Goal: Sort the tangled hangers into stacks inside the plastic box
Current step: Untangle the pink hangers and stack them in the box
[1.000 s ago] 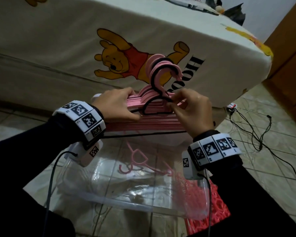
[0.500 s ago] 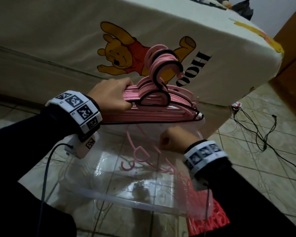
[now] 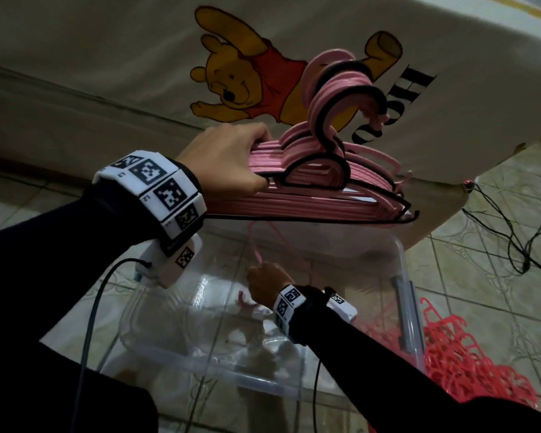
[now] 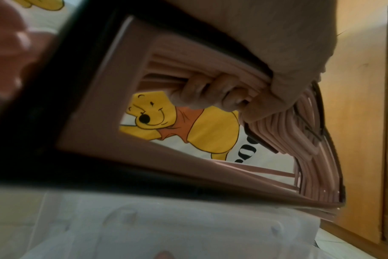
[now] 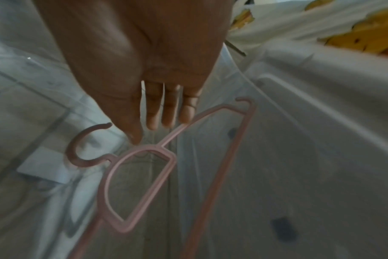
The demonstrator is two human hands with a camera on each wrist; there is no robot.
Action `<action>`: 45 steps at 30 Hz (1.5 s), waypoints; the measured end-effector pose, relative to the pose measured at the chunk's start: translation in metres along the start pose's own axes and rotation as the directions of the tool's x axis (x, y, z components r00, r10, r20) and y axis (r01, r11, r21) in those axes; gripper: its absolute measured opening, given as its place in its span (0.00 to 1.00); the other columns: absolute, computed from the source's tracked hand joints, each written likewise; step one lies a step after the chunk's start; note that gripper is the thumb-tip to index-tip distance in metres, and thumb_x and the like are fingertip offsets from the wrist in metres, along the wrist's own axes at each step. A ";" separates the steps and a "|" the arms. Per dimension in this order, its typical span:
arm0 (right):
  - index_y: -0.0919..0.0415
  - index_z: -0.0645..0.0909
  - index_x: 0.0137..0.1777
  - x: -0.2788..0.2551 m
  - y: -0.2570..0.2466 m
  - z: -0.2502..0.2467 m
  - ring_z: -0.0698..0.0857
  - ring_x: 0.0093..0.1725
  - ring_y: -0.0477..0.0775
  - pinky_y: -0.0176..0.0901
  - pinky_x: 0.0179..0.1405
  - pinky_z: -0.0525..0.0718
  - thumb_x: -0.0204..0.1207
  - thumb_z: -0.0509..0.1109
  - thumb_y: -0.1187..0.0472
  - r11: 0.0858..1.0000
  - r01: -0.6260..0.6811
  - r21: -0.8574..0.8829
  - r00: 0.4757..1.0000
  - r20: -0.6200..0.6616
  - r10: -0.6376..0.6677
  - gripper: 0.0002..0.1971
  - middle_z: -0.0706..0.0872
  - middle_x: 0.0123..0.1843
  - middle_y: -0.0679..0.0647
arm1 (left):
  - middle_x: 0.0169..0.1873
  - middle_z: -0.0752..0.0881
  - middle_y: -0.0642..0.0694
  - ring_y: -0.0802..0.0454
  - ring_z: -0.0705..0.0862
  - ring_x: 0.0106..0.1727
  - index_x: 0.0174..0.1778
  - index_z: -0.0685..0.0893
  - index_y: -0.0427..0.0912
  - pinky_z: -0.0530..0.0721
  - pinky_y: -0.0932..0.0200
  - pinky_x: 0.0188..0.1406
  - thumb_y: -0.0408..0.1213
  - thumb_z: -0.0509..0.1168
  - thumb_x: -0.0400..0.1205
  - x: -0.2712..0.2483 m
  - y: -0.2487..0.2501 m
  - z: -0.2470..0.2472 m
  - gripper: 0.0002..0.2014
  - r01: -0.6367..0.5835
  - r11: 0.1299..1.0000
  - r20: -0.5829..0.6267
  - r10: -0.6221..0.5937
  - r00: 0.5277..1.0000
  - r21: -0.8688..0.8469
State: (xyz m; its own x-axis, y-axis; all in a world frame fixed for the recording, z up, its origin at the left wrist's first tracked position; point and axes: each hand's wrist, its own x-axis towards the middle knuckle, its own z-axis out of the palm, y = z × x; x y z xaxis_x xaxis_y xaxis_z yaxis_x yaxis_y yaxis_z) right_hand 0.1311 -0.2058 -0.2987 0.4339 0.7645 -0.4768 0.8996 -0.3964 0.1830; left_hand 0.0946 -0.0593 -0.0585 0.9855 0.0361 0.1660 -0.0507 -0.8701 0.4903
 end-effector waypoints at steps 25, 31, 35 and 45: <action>0.64 0.83 0.60 -0.069 -0.016 -0.081 0.80 0.63 0.65 0.36 0.52 0.74 0.79 0.62 0.66 0.859 0.174 -0.481 0.982 0.019 -0.189 0.14 0.85 0.60 0.61 | 0.38 0.85 0.54 0.50 0.85 0.40 0.47 0.79 0.52 0.82 0.53 0.40 0.47 0.68 0.61 -0.010 0.016 -0.017 0.18 -0.026 0.986 -0.100 0.009 0.995 -0.164; 0.55 0.86 0.45 -0.130 0.009 -0.119 0.87 0.46 0.55 0.42 0.30 0.71 0.72 0.63 0.62 0.995 -0.075 -0.070 0.962 -0.269 0.054 0.10 0.89 0.41 0.53 | 0.35 0.84 0.53 0.50 0.83 0.37 0.47 0.77 0.51 0.80 0.54 0.37 0.48 0.64 0.60 -0.013 0.016 -0.024 0.19 0.039 0.989 -0.145 -0.061 0.988 -0.144; 0.48 0.76 0.58 -0.163 0.041 -0.127 0.83 0.54 0.60 0.46 0.37 0.69 0.81 0.59 0.54 0.962 -0.161 0.219 0.823 -0.508 0.253 0.09 0.83 0.51 0.54 | 0.38 0.85 0.49 0.46 0.83 0.39 0.48 0.78 0.50 0.81 0.51 0.39 0.50 0.64 0.60 -0.016 0.011 -0.022 0.21 0.064 0.994 -0.120 -0.075 0.990 -0.089; 0.59 0.82 0.48 -0.212 0.081 -0.156 0.84 0.47 0.62 0.51 0.41 0.83 0.72 0.73 0.62 0.883 -0.119 0.454 0.547 -0.712 0.440 0.06 0.85 0.48 0.59 | 0.37 0.85 0.49 0.47 0.83 0.38 0.46 0.77 0.51 0.83 0.49 0.38 0.44 0.69 0.68 -0.022 0.007 -0.006 0.13 0.065 0.995 -0.020 -0.066 0.998 -0.070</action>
State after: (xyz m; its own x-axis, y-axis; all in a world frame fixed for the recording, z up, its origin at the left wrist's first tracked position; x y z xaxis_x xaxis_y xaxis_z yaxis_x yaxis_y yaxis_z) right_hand 0.1200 -0.3205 -0.0491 0.6682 0.6056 0.4321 0.7204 -0.6718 -0.1725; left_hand 0.0719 -0.0632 -0.0532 0.9832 0.1035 0.1505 0.0018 -0.8293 0.5588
